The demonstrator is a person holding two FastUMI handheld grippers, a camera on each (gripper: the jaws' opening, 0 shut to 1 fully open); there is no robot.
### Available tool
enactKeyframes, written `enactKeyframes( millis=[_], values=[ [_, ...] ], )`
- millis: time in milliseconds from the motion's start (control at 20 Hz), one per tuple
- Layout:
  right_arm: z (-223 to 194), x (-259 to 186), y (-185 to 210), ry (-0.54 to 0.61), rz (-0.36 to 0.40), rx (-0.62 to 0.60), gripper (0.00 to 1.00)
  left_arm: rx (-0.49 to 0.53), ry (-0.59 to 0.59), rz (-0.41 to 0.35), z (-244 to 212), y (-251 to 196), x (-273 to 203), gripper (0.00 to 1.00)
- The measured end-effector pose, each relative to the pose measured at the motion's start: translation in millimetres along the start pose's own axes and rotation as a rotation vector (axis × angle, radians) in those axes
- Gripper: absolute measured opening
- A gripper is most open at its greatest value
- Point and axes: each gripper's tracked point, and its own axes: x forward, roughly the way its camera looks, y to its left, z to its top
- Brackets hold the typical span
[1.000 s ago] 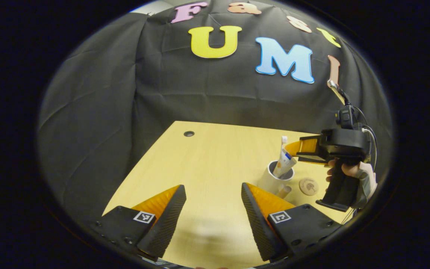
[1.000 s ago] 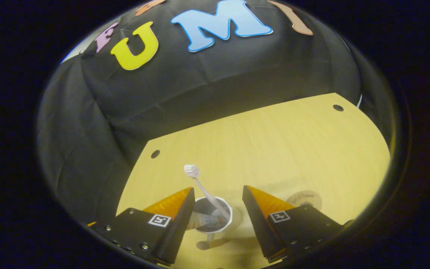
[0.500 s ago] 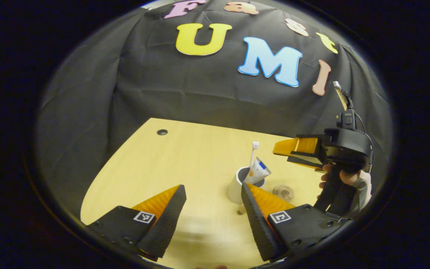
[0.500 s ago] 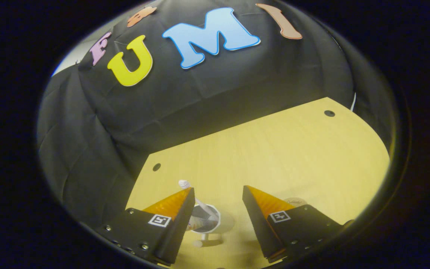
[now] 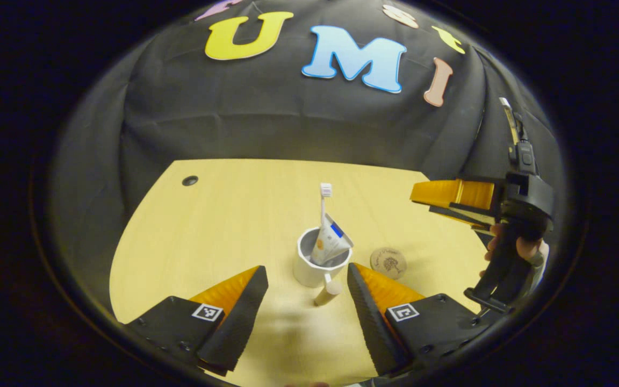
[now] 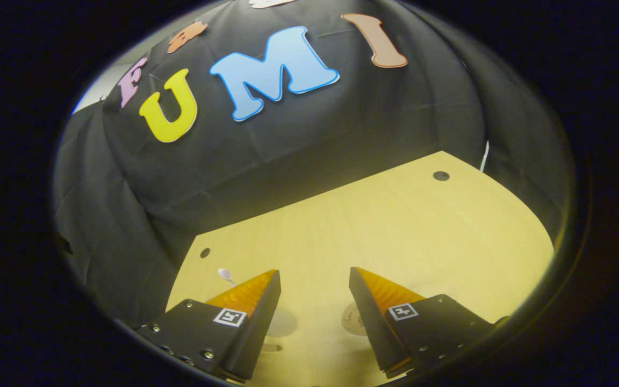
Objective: Put the toothbrush and toothpaste on the desktop into the cup, then pick up the cup and place it on the coaster on the desktop.
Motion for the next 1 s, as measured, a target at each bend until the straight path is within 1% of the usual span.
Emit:
enactKeyframes(
  millis=[50,100,150,200,250,350,400,600,700,750,850,900,1000],
  values=[
    [3,-1,-8,-0.005,-0.012,0.007,0.8,0.008,0.031,-0.002,-6,-2,7,0.96],
    [4,-3,-17,-0.008,-0.025,0.014,0.8,0.018,0.063,-0.005,-13,-3,14,1.0],
    [5,-5,-25,-0.01,-0.035,0.021,0.8,0.023,0.089,-0.003,-17,-4,21,0.95],
    [6,-6,-32,-0.011,-0.046,0.028,0.8,0.024,0.11,-0.004,-20,-6,27,0.89],
    [8,-8,-40,-0.014,-0.057,0.034,0.8,0.023,0.133,-0.005,-24,-8,33,0.89],
    [12,-10,-55,-0.021,-0.081,0.038,0.8,0.024,0.185,0.002,-33,-9,45,0.99],
    [12,-11,-62,-0.02,-0.093,0.041,0.8,0.027,0.219,0.008,-37,-7,51,0.94],
    [14,-12,-87,-0.018,-0.131,0.07,0.8,0.033,0.323,0.026,-50,-6,72,0.89],
    [15,-10,-97,-0.015,-0.149,0.079,0.8,0.046,0.365,0.03,-56,-5,80,0.99],
    [16,-10,-102,-0.011,-0.157,0.083,0.8,0.057,0.383,0.035,-59,-5,86,0.89],
    [16,-7,-110,-0.004,-0.17,0.09,0.8,0.079,0.406,0.046,-59,-4,98,0.89],
    [15,-6,-114,0.0,-0.176,0.093,0.81,0.091,0.42,0.051,-60,-4,103,0.93],
    [12,-4,-120,0.012,-0.185,0.097,0.81,0.104,0.439,0.06,-62,-4,111,0.92]
  ],
)
